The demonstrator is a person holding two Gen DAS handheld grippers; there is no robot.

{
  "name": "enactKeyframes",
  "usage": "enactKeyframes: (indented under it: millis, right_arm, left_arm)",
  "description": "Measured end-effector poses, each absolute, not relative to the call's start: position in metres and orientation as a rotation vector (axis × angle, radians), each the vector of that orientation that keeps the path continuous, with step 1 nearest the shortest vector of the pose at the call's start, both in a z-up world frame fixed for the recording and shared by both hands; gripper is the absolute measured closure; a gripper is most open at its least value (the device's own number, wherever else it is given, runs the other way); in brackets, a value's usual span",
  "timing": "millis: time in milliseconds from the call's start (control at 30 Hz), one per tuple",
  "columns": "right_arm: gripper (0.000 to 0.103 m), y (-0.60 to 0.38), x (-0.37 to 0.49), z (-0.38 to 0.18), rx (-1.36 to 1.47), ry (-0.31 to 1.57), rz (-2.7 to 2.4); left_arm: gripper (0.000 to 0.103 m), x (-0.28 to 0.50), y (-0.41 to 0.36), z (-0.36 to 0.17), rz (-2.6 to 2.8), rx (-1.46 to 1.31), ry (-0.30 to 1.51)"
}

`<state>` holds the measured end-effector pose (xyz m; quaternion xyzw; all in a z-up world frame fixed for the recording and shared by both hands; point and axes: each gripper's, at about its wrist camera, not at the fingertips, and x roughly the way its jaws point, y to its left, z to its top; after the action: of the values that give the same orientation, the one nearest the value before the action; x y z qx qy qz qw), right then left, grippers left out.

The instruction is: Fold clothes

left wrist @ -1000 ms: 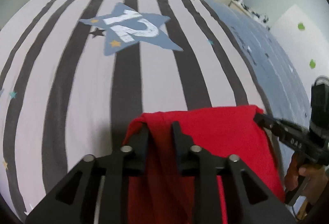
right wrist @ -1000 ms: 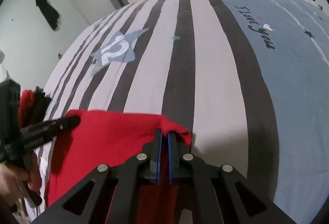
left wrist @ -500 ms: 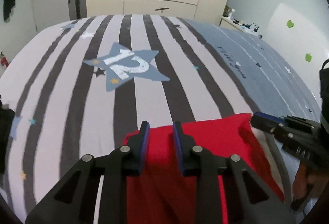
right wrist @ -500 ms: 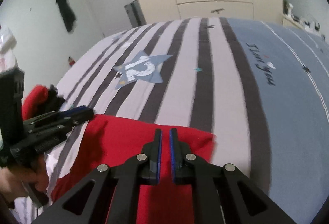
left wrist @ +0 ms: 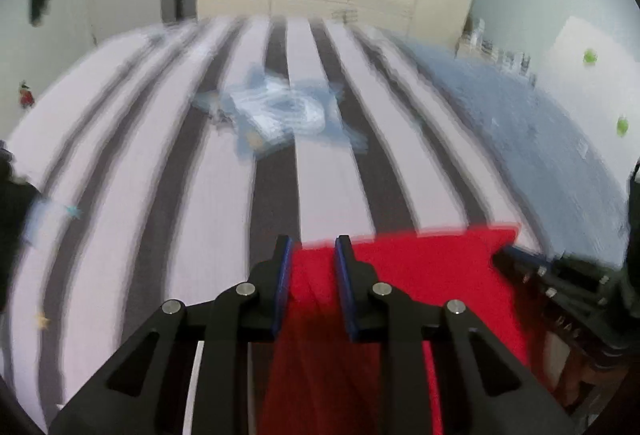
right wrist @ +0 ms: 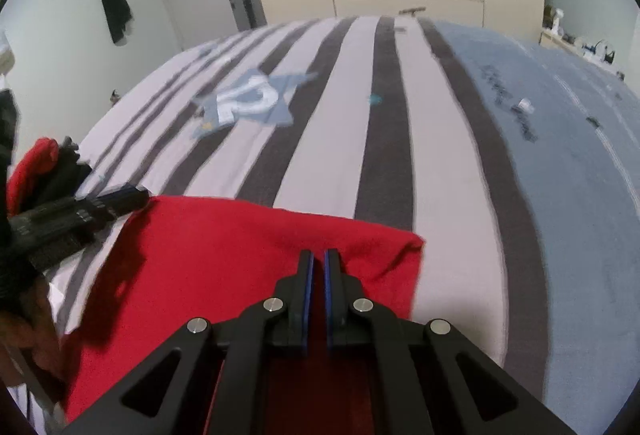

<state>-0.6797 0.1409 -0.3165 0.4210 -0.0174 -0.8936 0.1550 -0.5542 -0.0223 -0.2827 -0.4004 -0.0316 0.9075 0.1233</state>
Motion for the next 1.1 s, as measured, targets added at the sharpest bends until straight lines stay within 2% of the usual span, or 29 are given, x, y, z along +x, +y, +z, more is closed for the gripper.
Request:
enactKeyframes:
  millis: [100,233,400,533,567,900,1100]
  right_arm:
    - [0.096,0.153,-0.657,-0.285,1.094,-0.082,-2.606]
    - [0.096,0.15,-0.612,-0.271,1.04,-0.116,-2.599]
    - [0.096,0.13,-0.56,-0.286,1.06,-0.098,-2.578]
    - [0.094,0.12,-0.536,-0.329,1.153,-0.051,-2.553]
    - [0.094,0.118,-0.529,-0.341,1.175,-0.034,-2.549]
    - [0.092,0.141,-0.518,-0.316,1.165,-0.091,-2.591]
    - [0.092,0.153,-0.489,-0.342,1.234,-0.082,-2.58]
  left_arm:
    - [0.084,-0.524,-0.039,-0.251,2.667,-1.07,-0.148]
    - [0.084,-0.477,-0.037,-0.252,2.619,-1.069,-0.177]
    - [0.084,-0.44,-0.013,-0.284,2.582,-1.122,-0.147]
    - [0.083,-0.432,-0.008,-0.343,2.575,-1.274,-0.122]
    - [0.083,-0.428,-0.009,-0.35,2.592,-1.242,-0.123]
    - [0.083,-0.426,-0.041,-0.305,2.662,-1.185,-0.199]
    - [0.083,-0.418,-0.057,-0.347,2.639,-1.312,-0.183]
